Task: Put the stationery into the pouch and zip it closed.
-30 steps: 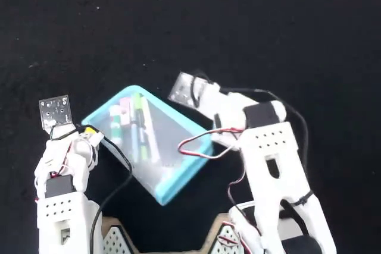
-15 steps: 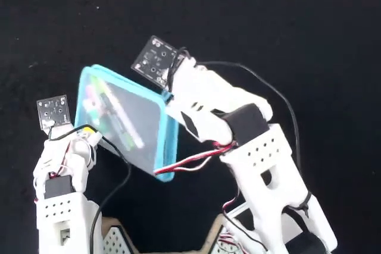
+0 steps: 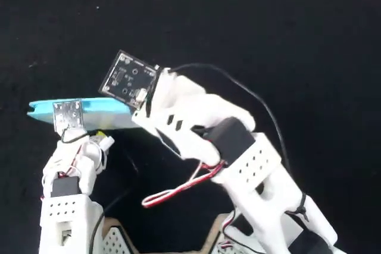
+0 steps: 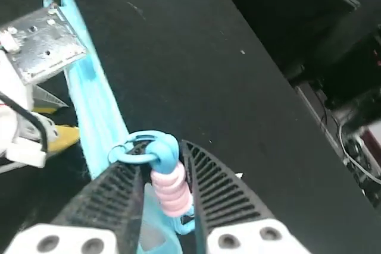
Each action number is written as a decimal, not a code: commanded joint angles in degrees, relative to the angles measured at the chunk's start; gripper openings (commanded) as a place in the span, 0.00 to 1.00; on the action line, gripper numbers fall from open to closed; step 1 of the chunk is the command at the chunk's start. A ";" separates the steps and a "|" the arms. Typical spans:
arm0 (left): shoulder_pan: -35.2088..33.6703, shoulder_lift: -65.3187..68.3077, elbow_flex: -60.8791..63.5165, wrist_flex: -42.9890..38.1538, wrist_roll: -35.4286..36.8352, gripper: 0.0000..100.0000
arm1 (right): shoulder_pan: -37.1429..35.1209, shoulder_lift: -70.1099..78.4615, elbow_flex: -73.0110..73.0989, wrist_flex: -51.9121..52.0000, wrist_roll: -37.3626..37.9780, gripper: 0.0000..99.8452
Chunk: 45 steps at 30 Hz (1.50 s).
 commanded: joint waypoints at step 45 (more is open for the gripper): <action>-11.56 0.26 -55.87 50.37 -16.26 0.17 | -19.52 -52.35 58.77 -15.30 -0.79 0.01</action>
